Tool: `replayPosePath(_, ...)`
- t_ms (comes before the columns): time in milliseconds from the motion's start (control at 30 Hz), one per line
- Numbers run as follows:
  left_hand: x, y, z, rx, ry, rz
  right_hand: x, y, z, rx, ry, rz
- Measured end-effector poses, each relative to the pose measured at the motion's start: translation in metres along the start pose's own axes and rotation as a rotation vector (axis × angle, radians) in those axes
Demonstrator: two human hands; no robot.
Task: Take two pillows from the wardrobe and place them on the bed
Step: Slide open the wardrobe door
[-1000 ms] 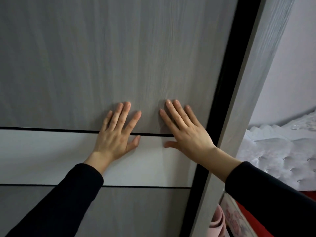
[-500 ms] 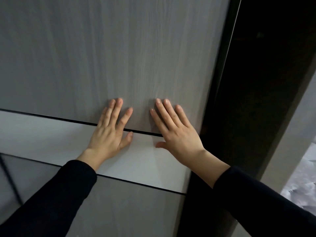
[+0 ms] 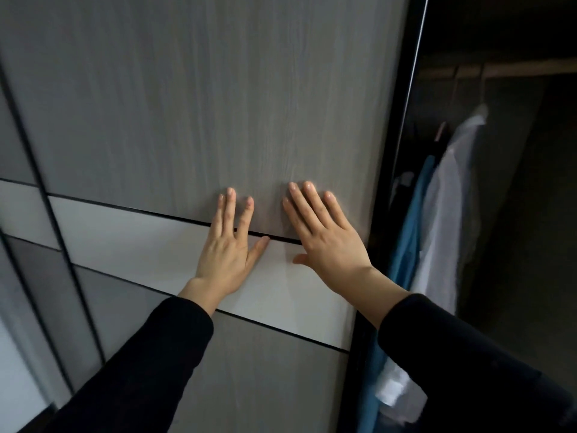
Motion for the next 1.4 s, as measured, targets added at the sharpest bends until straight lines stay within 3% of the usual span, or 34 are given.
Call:
replayPosePath(333,0.006,0.146,0.014,-0.046,0.036,-0.055,-0.016,0.075,0.092,-0.025,-0.015,-0.024)
replayPosePath(567,0.004,0.214,0.022,-0.218,0.046,-0.247,-0.022,0.126,0.152,-0.096,0.012,-0.027)
replayPosePath(900,0.003,0.304,0.033,-0.353,0.066,-0.239,-0.019,0.195,0.229,-0.157,-0.004,0.049)
replayPosePath(1133,0.007,0.345,0.037,-0.303,0.046,-0.278,-0.023,0.229,0.257,-0.072,0.044,0.073)
replayPosePath(1400,0.009,0.343,0.033,-0.265,0.052,-0.335,-0.030,0.232,0.252,-0.027,0.110,0.115)
Point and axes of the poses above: each hand's wrist, its own z-axis towards the middle knuckle, its own x-axis out of the palm, y = z × x, the point moved 2 cm from there along z, towards the middle knuckle, and after that the axes turned 4 degrees about -x, right-handed, at the moved point
